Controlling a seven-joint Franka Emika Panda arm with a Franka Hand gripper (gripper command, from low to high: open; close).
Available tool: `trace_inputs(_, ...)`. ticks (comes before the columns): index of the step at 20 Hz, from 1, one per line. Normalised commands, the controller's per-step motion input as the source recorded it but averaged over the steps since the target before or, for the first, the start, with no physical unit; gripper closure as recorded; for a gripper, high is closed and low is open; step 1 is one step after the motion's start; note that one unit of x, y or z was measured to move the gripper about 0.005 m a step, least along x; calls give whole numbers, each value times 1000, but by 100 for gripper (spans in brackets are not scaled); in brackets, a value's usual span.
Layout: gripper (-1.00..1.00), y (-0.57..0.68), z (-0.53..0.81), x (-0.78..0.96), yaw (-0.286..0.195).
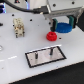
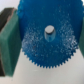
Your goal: Insert the blue gear onto the right peg, followed by the red gear
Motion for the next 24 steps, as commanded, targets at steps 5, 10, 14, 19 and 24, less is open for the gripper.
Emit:
trace_inputs(5,100,-344,-7,623,0)
trace_inputs(10,100,-239,-152,393,0)
trace_inputs(14,100,-64,-185,134,0)
trace_inputs(19,100,-120,-75,179,0)
trace_inputs(24,100,-85,327,161,0)
